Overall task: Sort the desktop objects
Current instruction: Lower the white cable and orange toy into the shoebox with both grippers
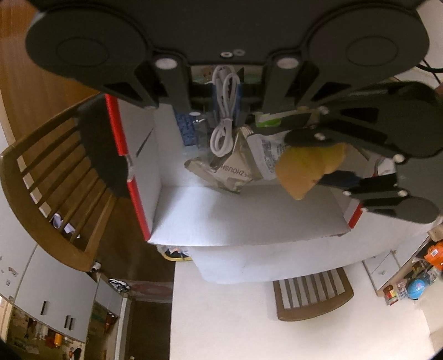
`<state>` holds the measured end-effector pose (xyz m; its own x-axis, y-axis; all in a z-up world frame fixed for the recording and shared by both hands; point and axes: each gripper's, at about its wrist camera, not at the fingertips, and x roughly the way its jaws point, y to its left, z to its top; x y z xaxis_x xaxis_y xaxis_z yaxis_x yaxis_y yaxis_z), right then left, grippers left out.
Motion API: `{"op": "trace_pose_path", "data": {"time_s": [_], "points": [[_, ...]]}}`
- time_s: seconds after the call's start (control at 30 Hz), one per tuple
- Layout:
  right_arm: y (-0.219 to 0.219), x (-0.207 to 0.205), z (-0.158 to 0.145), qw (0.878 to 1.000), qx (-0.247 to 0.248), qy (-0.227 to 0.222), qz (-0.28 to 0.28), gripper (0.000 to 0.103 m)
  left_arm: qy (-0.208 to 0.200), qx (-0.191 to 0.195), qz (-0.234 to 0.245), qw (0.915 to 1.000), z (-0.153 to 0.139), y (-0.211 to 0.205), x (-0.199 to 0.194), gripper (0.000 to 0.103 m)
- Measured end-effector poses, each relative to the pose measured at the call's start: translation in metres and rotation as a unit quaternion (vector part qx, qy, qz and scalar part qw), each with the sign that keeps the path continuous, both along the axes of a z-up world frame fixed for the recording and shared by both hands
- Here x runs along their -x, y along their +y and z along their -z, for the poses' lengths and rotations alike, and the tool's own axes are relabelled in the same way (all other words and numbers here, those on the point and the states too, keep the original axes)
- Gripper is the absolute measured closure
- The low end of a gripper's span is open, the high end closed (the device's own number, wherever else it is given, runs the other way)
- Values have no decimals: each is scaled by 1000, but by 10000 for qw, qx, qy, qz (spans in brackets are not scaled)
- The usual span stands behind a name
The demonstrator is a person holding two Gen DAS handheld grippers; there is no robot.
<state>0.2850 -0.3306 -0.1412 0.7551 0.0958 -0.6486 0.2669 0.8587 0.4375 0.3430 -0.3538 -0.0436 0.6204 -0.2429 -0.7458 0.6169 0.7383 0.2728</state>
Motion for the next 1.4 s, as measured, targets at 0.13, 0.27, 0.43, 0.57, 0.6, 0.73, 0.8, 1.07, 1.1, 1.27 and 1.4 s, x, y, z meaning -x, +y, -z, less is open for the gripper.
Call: {"op": "trace_pose_path", "data": {"time_s": [0.13,0.27,0.43,0.57,0.6,0.73,0.8,1.07,1.1,1.27,1.4], "points": [[2,-6,6,9999,-22,63,-107,91,59,-54,31,10000,6,-6,-10,56],[4,-10,12,9997,-75,120,-175,91,143,-72,11,9999,12,-9,-18,56],[6,-15,17,9995,-81,201,-219,91,220,-120,-3,9997,19,-11,-23,56],[7,-19,22,9993,-92,278,-247,91,244,-149,10,9996,21,-11,-25,56],[8,-20,24,9992,-95,298,-254,91,256,-155,18,9996,22,-11,-26,56],[8,-25,31,9988,-116,401,-261,91,388,-177,31,9991,24,-12,-29,56],[8,-26,33,9987,-137,428,-240,91,515,-169,29,9985,25,-12,-32,56],[10,-25,34,9986,-100,427,-281,80,583,-189,38,9981,27,-15,-34,56],[10,-25,33,9987,-89,416,-287,80,585,-187,29,9981,27,-15,-34,56],[9,-20,31,9988,-73,404,-254,74,624,-81,-18,9980,26,-13,-34,39],[6,-13,27,9991,-42,359,-204,61,616,-18,-57,9981,21,-10,-33,29]]}}
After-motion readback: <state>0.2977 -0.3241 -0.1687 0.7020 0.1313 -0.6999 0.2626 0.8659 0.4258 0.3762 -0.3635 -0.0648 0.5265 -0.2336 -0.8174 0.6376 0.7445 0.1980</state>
